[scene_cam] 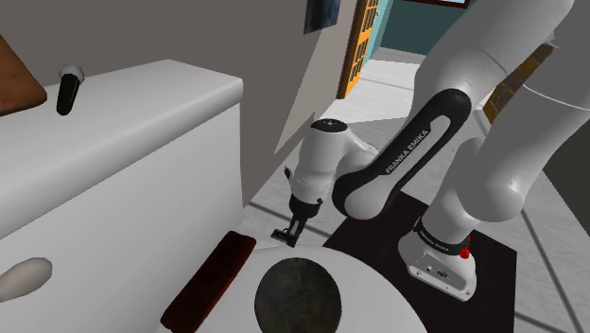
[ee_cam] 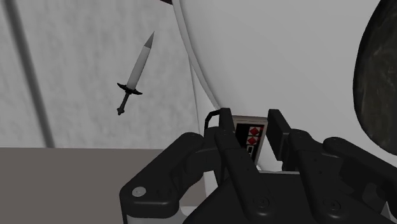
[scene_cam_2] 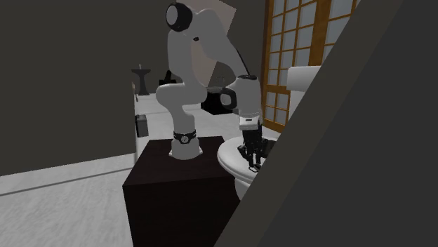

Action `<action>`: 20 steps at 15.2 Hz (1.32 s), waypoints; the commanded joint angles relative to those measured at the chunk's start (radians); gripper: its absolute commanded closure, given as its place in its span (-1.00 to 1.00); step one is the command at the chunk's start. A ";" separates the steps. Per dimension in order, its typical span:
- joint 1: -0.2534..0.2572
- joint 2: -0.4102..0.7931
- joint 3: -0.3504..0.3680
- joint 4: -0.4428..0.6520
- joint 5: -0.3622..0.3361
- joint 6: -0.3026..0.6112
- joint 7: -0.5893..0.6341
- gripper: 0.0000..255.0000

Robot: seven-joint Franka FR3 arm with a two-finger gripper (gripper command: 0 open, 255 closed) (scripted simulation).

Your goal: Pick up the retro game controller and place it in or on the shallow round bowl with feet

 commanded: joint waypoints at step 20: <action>0.055 -0.329 -0.052 0.059 0.078 -0.377 -0.013 1.00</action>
